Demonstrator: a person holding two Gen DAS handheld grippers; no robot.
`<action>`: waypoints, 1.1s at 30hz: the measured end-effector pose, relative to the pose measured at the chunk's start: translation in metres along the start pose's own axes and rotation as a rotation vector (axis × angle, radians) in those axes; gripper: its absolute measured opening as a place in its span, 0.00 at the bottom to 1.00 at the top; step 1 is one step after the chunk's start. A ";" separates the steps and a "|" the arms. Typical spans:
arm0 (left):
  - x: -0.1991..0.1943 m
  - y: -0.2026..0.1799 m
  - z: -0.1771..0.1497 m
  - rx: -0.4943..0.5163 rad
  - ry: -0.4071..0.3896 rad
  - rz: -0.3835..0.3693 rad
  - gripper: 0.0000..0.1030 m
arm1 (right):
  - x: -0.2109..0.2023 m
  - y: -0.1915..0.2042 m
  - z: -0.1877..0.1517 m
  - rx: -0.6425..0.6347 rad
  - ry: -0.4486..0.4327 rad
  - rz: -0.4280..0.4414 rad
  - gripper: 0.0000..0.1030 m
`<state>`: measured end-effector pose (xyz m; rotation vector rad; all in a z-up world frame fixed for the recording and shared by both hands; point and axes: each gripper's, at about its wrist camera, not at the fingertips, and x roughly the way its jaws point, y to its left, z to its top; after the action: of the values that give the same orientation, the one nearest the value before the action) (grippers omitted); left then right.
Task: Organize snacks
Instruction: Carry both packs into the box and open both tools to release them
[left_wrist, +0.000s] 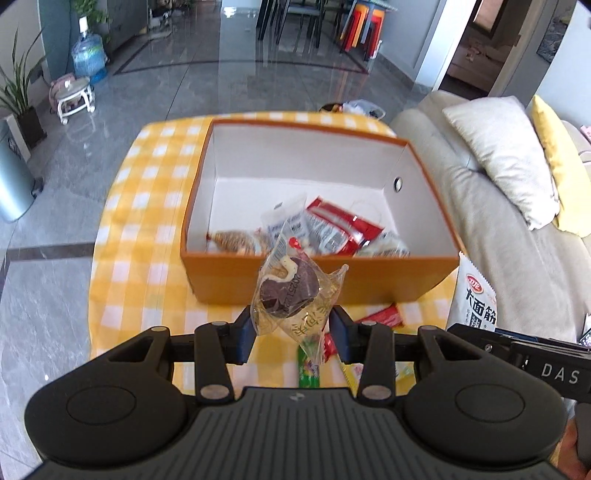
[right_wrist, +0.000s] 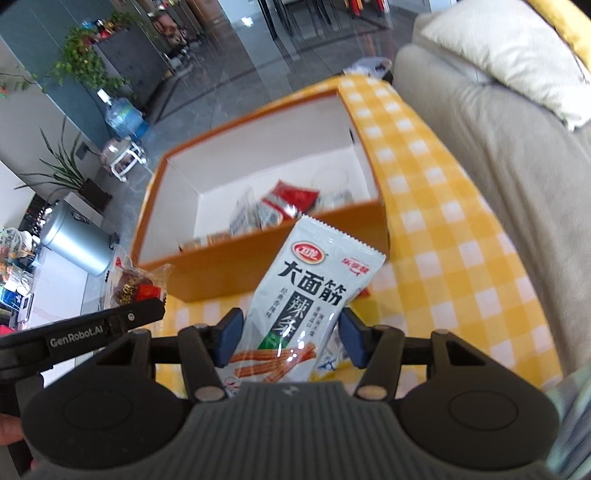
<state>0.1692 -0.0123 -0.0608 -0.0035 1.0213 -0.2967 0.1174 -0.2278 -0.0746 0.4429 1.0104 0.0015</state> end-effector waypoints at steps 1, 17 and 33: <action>-0.002 -0.002 0.004 0.002 -0.008 -0.003 0.46 | -0.004 0.000 0.003 -0.006 -0.012 0.003 0.53; 0.009 -0.026 0.069 0.075 -0.059 -0.010 0.46 | -0.027 0.005 0.084 -0.150 -0.175 -0.009 0.53; 0.098 -0.011 0.115 0.105 0.053 0.047 0.46 | 0.094 0.021 0.146 -0.301 -0.052 -0.078 0.52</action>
<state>0.3109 -0.0620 -0.0808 0.1242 1.0560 -0.3084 0.2914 -0.2419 -0.0784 0.1281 0.9574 0.0715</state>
